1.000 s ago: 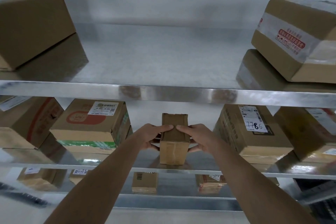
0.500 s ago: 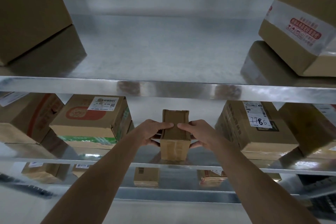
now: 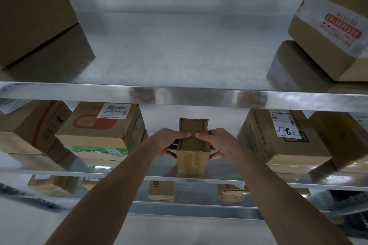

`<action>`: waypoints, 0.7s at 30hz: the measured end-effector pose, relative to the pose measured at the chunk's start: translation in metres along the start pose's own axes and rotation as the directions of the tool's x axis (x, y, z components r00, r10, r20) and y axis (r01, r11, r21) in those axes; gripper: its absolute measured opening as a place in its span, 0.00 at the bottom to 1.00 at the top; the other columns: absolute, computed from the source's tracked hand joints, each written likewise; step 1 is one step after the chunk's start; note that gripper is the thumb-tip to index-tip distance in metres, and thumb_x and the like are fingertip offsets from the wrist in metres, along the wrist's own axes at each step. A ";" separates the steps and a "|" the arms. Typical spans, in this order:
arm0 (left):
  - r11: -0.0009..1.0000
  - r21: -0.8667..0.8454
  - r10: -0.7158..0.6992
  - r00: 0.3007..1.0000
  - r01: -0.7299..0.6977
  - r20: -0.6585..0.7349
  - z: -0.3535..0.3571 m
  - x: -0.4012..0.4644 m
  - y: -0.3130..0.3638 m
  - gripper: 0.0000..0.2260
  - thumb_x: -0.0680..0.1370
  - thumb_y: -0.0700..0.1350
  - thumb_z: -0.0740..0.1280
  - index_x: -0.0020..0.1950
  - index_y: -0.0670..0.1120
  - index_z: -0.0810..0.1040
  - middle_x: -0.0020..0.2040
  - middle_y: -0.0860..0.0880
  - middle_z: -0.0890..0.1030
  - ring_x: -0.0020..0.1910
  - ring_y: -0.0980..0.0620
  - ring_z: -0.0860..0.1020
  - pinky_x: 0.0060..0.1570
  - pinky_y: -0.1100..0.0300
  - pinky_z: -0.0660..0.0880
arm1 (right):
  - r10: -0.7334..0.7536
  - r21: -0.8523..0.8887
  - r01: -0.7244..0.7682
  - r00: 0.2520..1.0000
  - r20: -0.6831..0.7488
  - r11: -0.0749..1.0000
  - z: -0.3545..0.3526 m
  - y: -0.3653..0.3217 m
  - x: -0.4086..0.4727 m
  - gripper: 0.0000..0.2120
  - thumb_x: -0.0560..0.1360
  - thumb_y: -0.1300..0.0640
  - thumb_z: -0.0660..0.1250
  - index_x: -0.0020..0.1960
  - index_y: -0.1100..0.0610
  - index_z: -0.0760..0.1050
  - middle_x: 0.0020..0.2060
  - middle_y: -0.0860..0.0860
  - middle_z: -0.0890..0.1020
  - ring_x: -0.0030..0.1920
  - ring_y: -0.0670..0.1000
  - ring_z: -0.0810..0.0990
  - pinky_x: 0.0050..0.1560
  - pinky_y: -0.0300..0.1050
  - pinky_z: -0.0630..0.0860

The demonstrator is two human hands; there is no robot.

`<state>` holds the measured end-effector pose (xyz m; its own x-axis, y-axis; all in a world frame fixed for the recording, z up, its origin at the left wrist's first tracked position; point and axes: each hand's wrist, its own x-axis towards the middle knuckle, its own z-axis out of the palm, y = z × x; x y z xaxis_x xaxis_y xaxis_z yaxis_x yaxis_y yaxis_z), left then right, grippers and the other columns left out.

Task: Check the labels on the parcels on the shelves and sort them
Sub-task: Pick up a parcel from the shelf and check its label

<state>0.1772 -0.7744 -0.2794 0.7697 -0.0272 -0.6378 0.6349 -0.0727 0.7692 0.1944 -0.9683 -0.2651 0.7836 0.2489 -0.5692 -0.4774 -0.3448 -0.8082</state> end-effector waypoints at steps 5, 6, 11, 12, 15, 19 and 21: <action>1.000 -0.004 -0.007 1.000 0.007 0.009 -0.002 0.001 -0.003 0.20 0.76 0.49 0.76 0.63 0.39 0.79 0.57 0.41 0.84 0.57 0.41 0.82 0.62 0.38 0.78 | -0.006 0.008 0.006 1.000 -0.001 1.000 -0.001 0.002 0.000 0.19 0.78 0.51 0.72 0.64 0.59 0.75 0.55 0.53 0.84 0.55 0.54 0.83 0.60 0.63 0.80; 1.000 -0.006 -0.009 1.000 0.009 0.010 -0.002 0.001 -0.003 0.20 0.76 0.49 0.76 0.63 0.40 0.79 0.57 0.41 0.84 0.57 0.41 0.82 0.62 0.38 0.77 | -0.007 0.010 0.007 1.000 -0.005 1.000 -0.001 0.003 0.000 0.19 0.78 0.51 0.72 0.64 0.60 0.75 0.55 0.53 0.84 0.55 0.54 0.83 0.60 0.63 0.80; 1.000 -0.015 -0.005 1.000 0.005 0.006 -0.001 -0.002 -0.005 0.21 0.75 0.50 0.76 0.63 0.40 0.79 0.57 0.41 0.84 0.57 0.42 0.82 0.62 0.38 0.77 | -0.017 0.008 0.017 1.000 -0.018 1.000 0.001 0.006 -0.001 0.22 0.77 0.48 0.73 0.65 0.59 0.75 0.54 0.53 0.85 0.54 0.53 0.84 0.58 0.60 0.82; 1.000 -0.018 -0.005 1.000 0.005 0.004 -0.001 -0.002 -0.006 0.22 0.75 0.51 0.76 0.63 0.40 0.79 0.57 0.41 0.84 0.57 0.42 0.82 0.62 0.38 0.77 | -0.020 0.006 0.020 1.000 -0.024 1.000 0.001 0.006 -0.001 0.22 0.76 0.47 0.73 0.64 0.59 0.75 0.54 0.52 0.85 0.54 0.53 0.84 0.57 0.60 0.82; 1.000 -0.021 0.010 1.000 -0.010 -0.016 -0.001 -0.004 -0.010 0.25 0.73 0.54 0.77 0.63 0.40 0.79 0.57 0.43 0.84 0.58 0.43 0.82 0.63 0.38 0.77 | -0.019 0.012 0.019 0.999 -0.046 1.000 0.002 0.009 -0.002 0.24 0.75 0.44 0.74 0.63 0.57 0.76 0.54 0.52 0.85 0.54 0.53 0.84 0.57 0.59 0.82; 0.996 0.050 0.081 0.994 -0.078 -0.072 0.001 -0.007 -0.018 0.42 0.62 0.70 0.75 0.65 0.42 0.77 0.61 0.46 0.82 0.62 0.46 0.79 0.65 0.42 0.75 | 0.007 0.078 -0.001 0.997 -0.076 0.997 0.005 0.021 -0.002 0.28 0.75 0.31 0.66 0.62 0.53 0.76 0.56 0.51 0.84 0.59 0.53 0.81 0.63 0.60 0.78; 0.993 0.027 0.121 0.988 -0.119 -0.093 0.002 -0.006 -0.023 0.46 0.61 0.77 0.69 0.66 0.44 0.76 0.63 0.47 0.80 0.64 0.46 0.77 0.67 0.43 0.73 | 0.057 0.201 -0.034 0.992 -0.110 0.979 0.003 0.031 0.001 0.30 0.78 0.30 0.57 0.63 0.54 0.76 0.59 0.52 0.82 0.61 0.56 0.80 0.66 0.60 0.75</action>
<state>0.1574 -0.7741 -0.2933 0.8437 0.0573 -0.5338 0.5369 -0.0954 0.8382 0.1792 -0.9760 -0.2918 0.7944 0.1277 -0.5939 -0.5737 -0.1637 -0.8026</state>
